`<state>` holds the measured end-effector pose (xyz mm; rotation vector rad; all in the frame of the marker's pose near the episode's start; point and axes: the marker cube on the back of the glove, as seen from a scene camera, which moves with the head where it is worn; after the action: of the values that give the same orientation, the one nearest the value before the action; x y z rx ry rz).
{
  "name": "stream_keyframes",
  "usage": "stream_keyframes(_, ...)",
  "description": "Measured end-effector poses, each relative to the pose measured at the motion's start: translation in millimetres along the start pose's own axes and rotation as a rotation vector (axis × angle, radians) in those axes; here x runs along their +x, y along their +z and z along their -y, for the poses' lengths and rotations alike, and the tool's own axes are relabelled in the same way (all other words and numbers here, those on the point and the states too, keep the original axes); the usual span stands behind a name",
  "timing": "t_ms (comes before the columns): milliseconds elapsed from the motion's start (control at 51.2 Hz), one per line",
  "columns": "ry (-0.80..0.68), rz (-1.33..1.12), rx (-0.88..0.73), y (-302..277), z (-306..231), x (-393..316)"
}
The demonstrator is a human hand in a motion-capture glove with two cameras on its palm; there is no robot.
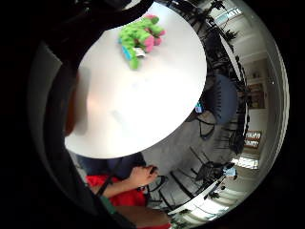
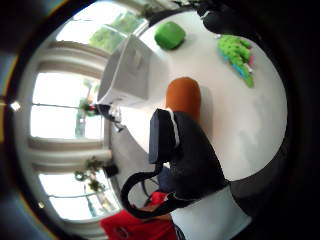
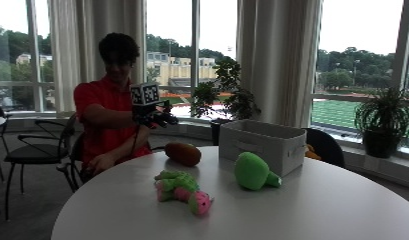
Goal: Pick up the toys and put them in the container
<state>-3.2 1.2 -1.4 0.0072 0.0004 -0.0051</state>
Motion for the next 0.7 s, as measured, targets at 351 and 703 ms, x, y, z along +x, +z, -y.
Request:
stream_keyframes(351, -0.037, 0.021, -0.016, 5.4, 2.4, -17.4)
stream_keyframes(703, -0.055, 0.077, -0.064, 25.0, 13.2, -32.7)
